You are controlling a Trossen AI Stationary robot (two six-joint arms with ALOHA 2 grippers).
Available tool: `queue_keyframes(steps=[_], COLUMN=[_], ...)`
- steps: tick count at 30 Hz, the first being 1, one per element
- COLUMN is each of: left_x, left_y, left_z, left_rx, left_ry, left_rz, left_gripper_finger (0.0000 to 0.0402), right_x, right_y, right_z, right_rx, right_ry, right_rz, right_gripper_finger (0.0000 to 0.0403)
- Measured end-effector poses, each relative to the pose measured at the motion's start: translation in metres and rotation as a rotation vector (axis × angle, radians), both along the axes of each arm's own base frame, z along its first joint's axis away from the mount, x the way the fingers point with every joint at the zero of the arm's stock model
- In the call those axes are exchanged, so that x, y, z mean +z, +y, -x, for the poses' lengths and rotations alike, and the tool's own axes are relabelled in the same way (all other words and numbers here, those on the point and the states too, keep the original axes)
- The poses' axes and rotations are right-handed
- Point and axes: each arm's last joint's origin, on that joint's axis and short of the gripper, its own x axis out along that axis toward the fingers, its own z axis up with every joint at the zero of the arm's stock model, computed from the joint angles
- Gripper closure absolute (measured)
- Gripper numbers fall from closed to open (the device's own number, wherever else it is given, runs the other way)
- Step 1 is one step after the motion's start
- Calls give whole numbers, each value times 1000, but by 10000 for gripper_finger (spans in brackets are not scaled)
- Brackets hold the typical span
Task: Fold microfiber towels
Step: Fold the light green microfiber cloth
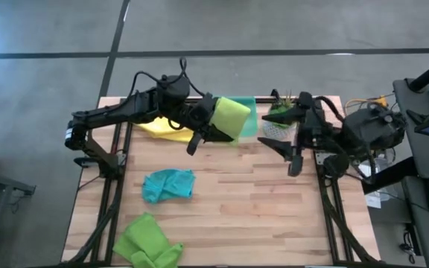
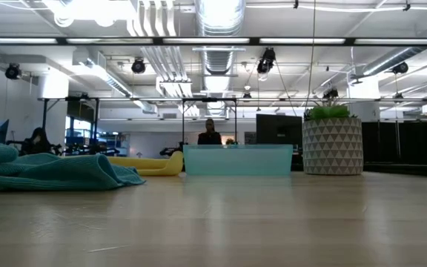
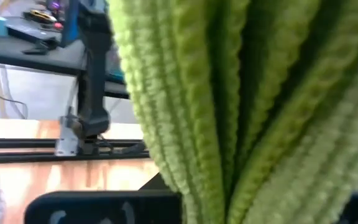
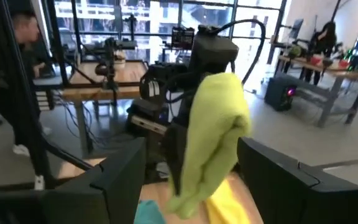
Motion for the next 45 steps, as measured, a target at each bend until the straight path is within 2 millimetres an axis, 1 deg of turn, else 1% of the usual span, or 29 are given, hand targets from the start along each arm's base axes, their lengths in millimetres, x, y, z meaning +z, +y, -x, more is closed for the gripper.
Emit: queue_keyframes(steps=[7,11,15,18,22,25,30,33,40,42,45], left_x=[3,5,6,7,10,12,12,12,12,12,12], left_y=[1,1,1,1,0,-1,-1,-1,-1,-1,-1], left_z=[0,1,2,4,7,8,9,9,9,9,9], left_rx=[25,39,47,46,45,44,43,41,41,41,41], left_ry=[-34,-38,-44,-50,-61,-71,-71,-71,-71,-71,-71], left_rz=[-8,-12,-19,-20,-21,-22,-22,-22,-22,-22,-22], left_gripper_finger=[397,397,397,398,398,398,398,398,398,398,398], right_x=[-17,-19,-20,-25,-32,-32,-37,-39,-41,-41,-41], right_y=[-4,-8,-14,-20,-27,-33,-42,-47,-49,-49,-48], right_z=[-16,-21,-20,-21,-27,-32,-42,-48,-53,-53,-53], right_rx=[-63,-82,-96,-103,-75,-36,-42,3,29,38,51], right_ry=[-4,-59,-110,-131,-155,-188,-209,-227,-250,-248,-244], right_rz=[-155,-185,-210,-238,-269,-284,-271,-291,-280,-276,-274], right_gripper_finger=[130,108,88,78,71,73,75,76,79,92,129])
